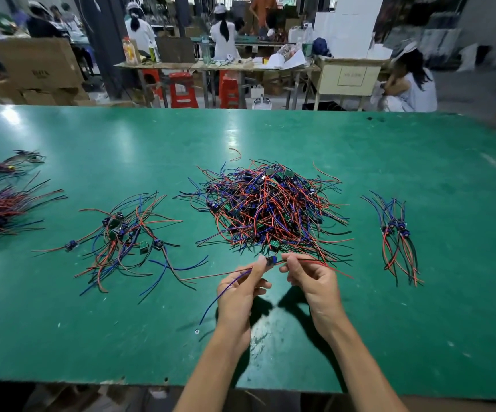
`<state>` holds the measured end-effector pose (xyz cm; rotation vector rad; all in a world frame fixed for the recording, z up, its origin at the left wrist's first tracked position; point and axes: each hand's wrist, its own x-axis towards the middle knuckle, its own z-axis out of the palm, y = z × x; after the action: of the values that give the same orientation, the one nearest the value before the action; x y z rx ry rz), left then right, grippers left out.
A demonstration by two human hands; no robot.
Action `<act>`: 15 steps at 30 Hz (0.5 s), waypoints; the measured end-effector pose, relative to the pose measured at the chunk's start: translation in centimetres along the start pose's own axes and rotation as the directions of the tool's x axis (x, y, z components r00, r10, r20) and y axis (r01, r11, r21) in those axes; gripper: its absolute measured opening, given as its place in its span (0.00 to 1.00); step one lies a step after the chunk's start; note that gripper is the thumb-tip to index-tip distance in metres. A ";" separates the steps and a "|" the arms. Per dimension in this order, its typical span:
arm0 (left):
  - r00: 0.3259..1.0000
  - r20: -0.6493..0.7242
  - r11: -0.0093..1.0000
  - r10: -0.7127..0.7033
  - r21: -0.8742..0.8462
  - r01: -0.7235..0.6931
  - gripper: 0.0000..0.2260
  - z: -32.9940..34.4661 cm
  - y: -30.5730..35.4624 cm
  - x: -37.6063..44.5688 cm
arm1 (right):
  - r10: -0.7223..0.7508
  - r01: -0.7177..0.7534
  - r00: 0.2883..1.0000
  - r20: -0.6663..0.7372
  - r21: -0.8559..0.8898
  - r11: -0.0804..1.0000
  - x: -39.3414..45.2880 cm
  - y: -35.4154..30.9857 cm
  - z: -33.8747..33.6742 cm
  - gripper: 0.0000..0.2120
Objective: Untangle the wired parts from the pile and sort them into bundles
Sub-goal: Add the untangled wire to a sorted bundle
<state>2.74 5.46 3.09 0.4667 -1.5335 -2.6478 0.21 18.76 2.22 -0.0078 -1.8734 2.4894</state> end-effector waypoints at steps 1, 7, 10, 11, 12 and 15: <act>0.999 0.015 0.999 0.032 0.041 -0.032 0.12 -0.2 -0.1 0.0 | 0.022 -0.022 0.999 -0.032 -0.005 1.000 0.1 0.0 0.1 0.08; 0.927 0.194 0.848 0.321 0.377 -0.372 0.04 -2.7 -0.4 0.6 | 0.202 -0.206 0.978 0.058 0.081 0.975 1.2 -1.4 -1.5 0.10; 0.967 0.203 0.932 0.156 0.293 -0.212 0.15 -2.6 0.8 1.6 | 0.110 -0.090 0.987 0.118 -0.169 0.982 1.7 -2.0 -2.3 0.13; 0.963 0.266 0.946 0.041 0.300 -0.124 0.19 -2.3 1.1 1.8 | 0.077 -0.037 0.988 0.137 -0.276 0.961 1.8 -2.1 -2.4 0.13; 0.945 0.323 0.935 -0.056 0.348 -0.064 0.21 -1.9 1.4 2.0 | 0.047 0.014 0.986 0.160 -0.364 0.931 1.9 -2.1 -2.5 0.13; 0.890 0.429 0.897 -0.154 0.438 -0.057 0.14 -0.8 0.9 2.1 | -0.024 0.126 0.974 0.225 -0.451 0.884 2.0 -1.7 -2.3 0.11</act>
<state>0.86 3.96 3.04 -0.1348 -2.3066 -2.5504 -1.72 21.51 3.24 0.3287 -2.4578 1.9980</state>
